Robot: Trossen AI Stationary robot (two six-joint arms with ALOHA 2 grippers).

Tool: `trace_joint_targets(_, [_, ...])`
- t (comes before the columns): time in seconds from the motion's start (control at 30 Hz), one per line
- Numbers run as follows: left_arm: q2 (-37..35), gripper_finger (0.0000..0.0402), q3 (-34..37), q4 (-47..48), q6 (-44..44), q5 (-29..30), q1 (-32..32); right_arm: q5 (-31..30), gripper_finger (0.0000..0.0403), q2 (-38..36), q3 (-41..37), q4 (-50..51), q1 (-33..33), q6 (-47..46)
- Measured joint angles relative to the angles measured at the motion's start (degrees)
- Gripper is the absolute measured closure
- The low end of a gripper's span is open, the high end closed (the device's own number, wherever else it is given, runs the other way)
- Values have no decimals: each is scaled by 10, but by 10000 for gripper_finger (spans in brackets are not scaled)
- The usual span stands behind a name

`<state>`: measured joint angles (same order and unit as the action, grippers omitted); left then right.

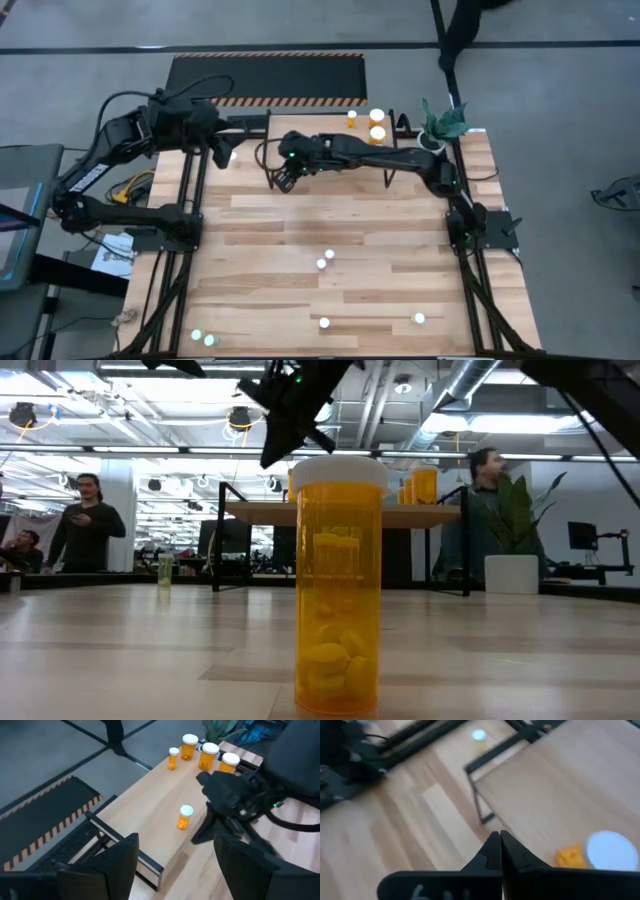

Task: Pick and place medicine bottles onto shelf by color
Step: Put the top small orange pill bottle on the shelf aligned with the other small orange pill bottle

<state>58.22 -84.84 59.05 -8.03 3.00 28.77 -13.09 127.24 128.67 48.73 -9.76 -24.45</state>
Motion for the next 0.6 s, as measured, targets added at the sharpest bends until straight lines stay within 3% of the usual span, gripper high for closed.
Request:
trace_joint_targets(0.2, [1,156,0,1,-4,-15,11,-55,400,26,31,24,4,-12])
trace_joint_targets(0.6, [2,156,0,4,-22,-28,18,-101,400,26,32,14,3,-31])
